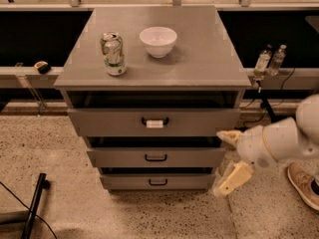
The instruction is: Open bottom drawer
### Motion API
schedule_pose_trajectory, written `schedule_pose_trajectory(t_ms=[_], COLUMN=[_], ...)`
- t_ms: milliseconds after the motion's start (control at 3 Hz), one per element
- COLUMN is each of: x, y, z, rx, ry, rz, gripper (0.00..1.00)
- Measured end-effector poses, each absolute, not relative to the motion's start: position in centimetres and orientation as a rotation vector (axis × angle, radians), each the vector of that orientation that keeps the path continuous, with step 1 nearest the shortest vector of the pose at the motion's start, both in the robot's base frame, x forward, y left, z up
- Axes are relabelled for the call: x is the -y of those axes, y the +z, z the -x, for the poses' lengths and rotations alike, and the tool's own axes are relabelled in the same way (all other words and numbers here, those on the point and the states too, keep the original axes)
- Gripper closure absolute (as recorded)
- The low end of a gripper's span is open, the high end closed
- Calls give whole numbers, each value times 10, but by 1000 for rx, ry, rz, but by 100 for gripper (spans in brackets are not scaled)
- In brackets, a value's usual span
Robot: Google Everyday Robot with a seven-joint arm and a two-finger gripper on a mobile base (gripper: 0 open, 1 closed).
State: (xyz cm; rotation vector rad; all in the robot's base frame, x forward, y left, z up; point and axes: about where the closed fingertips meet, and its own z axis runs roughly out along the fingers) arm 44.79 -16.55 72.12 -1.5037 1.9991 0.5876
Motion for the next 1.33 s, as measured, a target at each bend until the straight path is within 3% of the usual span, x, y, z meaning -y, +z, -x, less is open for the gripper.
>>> schedule_pose_trajectory(t_ms=[667, 1000, 1333], x=[135, 128, 123], y=[647, 626, 577], z=[-458, -450, -470], rx=[-1733, -1708, -1612], ry=[817, 768, 574], rz=[1380, 1405, 1490], gripper=[0, 0, 0])
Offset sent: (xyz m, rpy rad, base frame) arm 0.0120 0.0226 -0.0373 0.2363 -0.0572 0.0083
